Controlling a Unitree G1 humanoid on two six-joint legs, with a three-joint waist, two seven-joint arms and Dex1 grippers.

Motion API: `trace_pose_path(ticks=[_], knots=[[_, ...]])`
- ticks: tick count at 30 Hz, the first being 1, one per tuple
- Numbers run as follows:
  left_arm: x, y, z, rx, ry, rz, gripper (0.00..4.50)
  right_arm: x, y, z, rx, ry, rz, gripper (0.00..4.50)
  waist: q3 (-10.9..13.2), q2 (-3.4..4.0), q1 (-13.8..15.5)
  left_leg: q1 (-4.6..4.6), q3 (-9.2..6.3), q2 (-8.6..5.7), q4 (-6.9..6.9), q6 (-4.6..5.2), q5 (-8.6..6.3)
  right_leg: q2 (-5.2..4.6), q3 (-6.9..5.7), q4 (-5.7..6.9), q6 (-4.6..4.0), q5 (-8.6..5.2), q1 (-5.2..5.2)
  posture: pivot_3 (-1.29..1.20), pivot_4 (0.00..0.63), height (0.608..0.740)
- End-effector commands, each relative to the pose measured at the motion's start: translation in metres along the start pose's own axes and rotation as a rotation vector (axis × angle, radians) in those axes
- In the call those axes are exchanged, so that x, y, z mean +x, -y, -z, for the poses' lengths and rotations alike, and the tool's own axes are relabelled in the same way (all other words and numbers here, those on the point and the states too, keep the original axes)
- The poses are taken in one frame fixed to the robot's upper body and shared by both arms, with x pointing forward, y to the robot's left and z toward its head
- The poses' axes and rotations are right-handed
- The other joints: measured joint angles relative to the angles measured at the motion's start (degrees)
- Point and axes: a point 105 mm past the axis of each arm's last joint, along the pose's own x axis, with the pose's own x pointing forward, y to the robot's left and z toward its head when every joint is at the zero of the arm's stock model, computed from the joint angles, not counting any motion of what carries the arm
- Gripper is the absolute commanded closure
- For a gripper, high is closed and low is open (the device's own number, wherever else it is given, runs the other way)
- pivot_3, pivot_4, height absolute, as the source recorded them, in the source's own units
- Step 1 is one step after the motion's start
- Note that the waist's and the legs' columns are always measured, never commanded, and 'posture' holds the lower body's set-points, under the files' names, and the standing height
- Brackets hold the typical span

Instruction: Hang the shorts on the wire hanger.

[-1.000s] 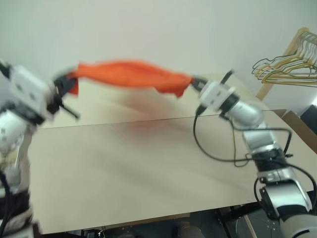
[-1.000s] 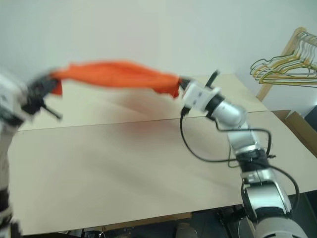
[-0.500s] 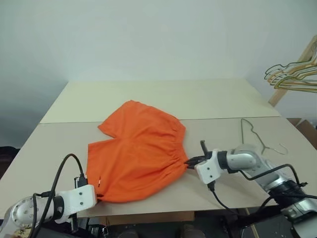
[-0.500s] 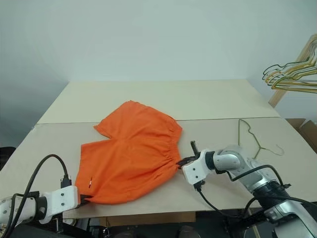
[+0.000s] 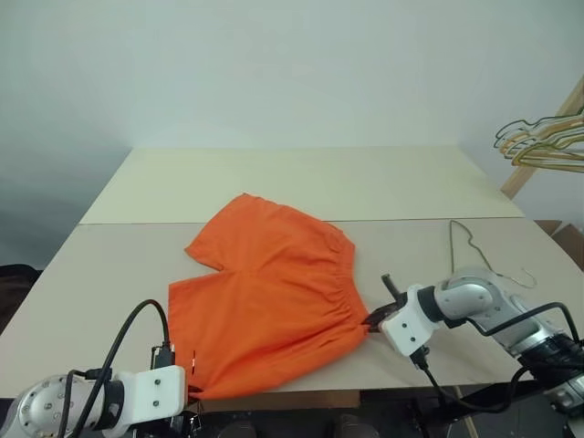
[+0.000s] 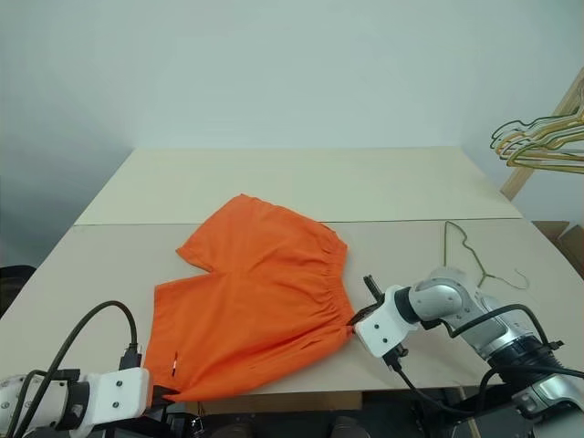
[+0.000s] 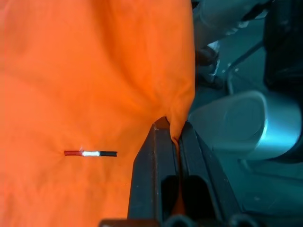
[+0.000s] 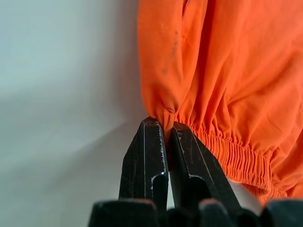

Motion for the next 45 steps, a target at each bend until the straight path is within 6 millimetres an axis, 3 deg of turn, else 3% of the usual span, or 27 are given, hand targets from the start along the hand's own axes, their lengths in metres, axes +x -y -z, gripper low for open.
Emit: trace_pose_path(ticks=[1,7,10,12,15,18,24,28,34,45], knots=[[-0.002,-0.006,0.002,0.046,-0.021,-0.025,3.49,-0.015,0.006,-0.003,0.006,-0.016,0.015,3.19,0.00,0.00,-0.06,0.00,0.00,0.00,0.00,0.00,0.00,0.00,0.00,0.00,0.00,0.00,0.00,0.09,0.000,0.740],[-0.017,-0.006,-0.012,0.047,0.018,0.015,1.53,-0.038,0.007,-0.003,0.156,0.031,0.078,1.10,0.01,-0.03,-0.24,-0.08,0.03,0.01,0.05,-0.16,0.07,0.00,0.00,-0.09,0.01,-0.01,-0.04,0.08,0.000,0.740],[-0.033,-0.012,-0.018,0.006,0.044,-0.028,0.47,-0.066,0.027,-0.004,0.362,0.106,0.293,0.00,0.04,-0.07,-0.18,-0.08,-0.01,0.02,0.08,-0.05,0.01,-0.01,0.00,-0.07,0.01,-0.01,-0.03,0.09,0.000,0.740],[-0.041,-0.027,-0.031,-0.081,0.169,-0.132,0.05,-0.086,0.043,0.008,0.529,0.098,0.478,0.00,0.03,0.01,-0.11,-0.08,-0.07,0.02,0.13,0.02,-0.03,-0.02,0.00,-0.05,0.01,0.00,-0.01,0.09,0.000,0.740],[-0.052,-0.052,-0.057,-0.121,0.391,-0.271,0.05,-0.104,0.053,0.034,0.764,0.034,0.705,0.00,-0.02,-0.09,0.13,-0.08,-0.22,0.02,0.14,0.16,-0.11,-0.03,0.00,-0.02,0.00,0.00,0.04,0.08,0.000,0.740],[-0.053,-0.075,-0.074,-0.142,0.531,-0.381,0.05,-0.116,0.049,0.062,1.048,-0.038,0.863,0.00,-0.15,-0.13,0.48,-0.08,-0.23,-0.01,0.14,0.16,-0.10,-0.03,0.01,0.00,-0.03,0.02,0.11,0.06,0.000,0.740],[-0.038,-0.080,-0.097,-0.148,0.612,-0.324,0.05,-0.122,0.033,0.102,1.544,-0.170,1.097,0.00,-0.20,-0.03,-0.34,-0.22,-0.01,-0.09,0.14,-0.25,0.12,-0.03,0.05,-0.01,-0.03,0.05,-0.02,0.01,0.000,0.740],[-0.023,-0.078,-0.099,-0.130,0.583,-0.286,0.05,-0.109,0.028,0.117,1.630,-0.262,1.153,0.00,-0.23,0.02,-1.03,-0.18,0.00,-0.09,0.09,-0.28,0.14,-0.01,0.02,-0.04,-0.02,0.04,-0.01,0.00,0.000,0.740],[-0.025,-0.074,-0.118,-0.116,0.694,-0.236,0.05,-0.103,0.023,0.144,1.784,-0.329,1.276,0.00,-0.26,0.13,-2.20,-0.20,0.00,-0.10,0.10,-0.32,0.17,-0.01,0.07,0.00,-0.01,0.04,0.03,-0.01,0.000,0.740],[-0.017,-0.072,-0.118,-0.101,0.673,-0.217,0.05,-0.082,0.008,0.168,1.923,-0.387,1.237,0.00,-0.32,0.33,-3.60,-0.19,0.00,-0.11,0.08,-0.35,0.19,0.00,0.10,0.00,0.01,0.04,0.08,0.00,0.000,0.740]])
